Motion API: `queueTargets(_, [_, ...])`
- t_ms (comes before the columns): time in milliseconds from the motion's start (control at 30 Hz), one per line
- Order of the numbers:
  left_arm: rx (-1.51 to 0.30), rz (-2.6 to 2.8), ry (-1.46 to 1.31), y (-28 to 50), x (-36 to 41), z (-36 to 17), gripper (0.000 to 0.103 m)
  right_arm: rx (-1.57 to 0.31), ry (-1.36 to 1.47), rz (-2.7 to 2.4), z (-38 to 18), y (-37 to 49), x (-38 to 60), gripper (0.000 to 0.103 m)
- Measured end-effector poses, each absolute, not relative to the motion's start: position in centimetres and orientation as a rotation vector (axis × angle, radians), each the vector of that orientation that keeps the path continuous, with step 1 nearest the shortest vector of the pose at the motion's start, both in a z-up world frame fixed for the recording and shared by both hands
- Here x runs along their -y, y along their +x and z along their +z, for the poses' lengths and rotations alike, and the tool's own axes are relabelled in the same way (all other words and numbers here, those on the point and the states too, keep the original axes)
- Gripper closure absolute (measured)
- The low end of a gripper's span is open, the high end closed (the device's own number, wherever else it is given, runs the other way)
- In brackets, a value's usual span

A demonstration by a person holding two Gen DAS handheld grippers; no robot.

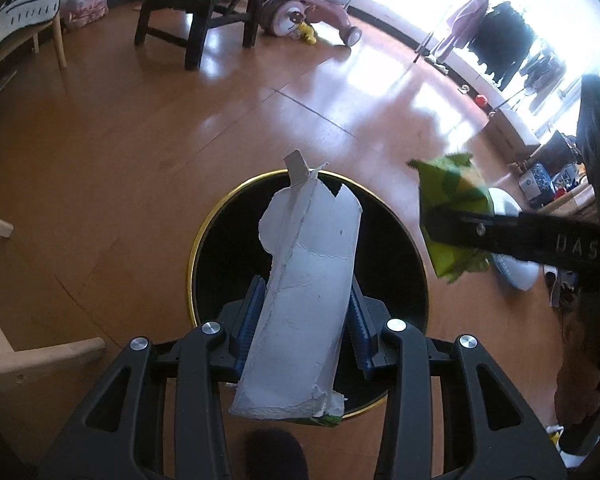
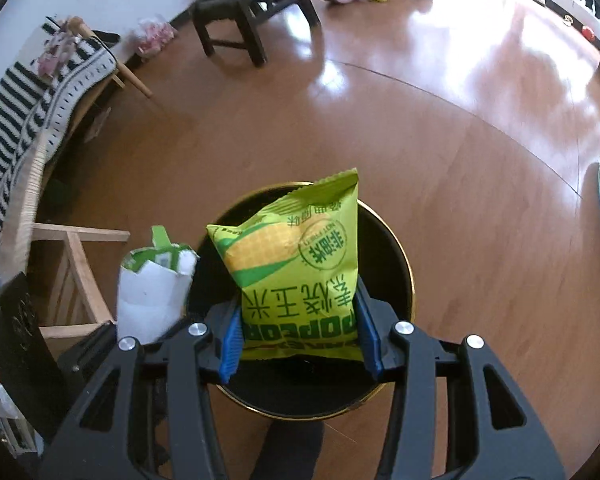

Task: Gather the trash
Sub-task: 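Carry both items to the black bin and open both tools to drop them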

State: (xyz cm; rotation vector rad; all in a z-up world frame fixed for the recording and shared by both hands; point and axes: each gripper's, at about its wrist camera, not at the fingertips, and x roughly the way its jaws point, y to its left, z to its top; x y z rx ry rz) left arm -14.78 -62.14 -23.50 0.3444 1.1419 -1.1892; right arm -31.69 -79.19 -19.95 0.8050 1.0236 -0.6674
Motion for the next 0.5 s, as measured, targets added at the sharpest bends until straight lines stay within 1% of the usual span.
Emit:
queueTargets(133, [-1.138, -1.182, 0.349, -14.3, 63.1, -24.2, 0.064, -1.027, 0.809, -0.673, -20.4, -32.2, 78.9, 0.055])
queueTargets(200, [-1.132, -1.181, 0.353, -14.4, 63.2, -24.2, 0.06, -1.019, 0.81, -0.662, -20.2, -31.9, 78.8, 0.054])
queueTargets(233, [-1.129, -1.177, 0.348, -14.2, 63.2, -24.1, 0.051, -1.017, 0.811, -0.657, -20.1, -31.8, 78.9, 0.054])
queueTargets(267, [-1.125, -1.173, 0.345, -14.5, 63.1, -24.0, 0.042, -1.015, 0.812, -0.651, -20.0, -31.6, 78.7, 0.049])
queueTargets(300, [-1.12, -1.171, 0.34, -14.5, 63.0, -23.9, 0.04, -1.015, 0.811, -0.648, -19.9, -31.6, 78.7, 0.042])
queueTargets(333, [-1.113, -1.174, 0.334, -14.5, 62.9, -23.6, 0.037, -1.015, 0.805, -0.646, -19.8, -31.3, 78.6, 0.04])
queueTargets(433, [-1.101, -1.169, 0.334, -14.5, 62.4, -22.8, 0.03, -0.999, 0.797, -0.654, -18.8, -31.2, 78.3, 0.038])
queueTargets(500, [-1.091, -1.165, 0.325, -14.4, 61.6, -22.0, 0.027, -0.964, 0.803, -0.662, -17.7, -31.2, 78.3, 0.033])
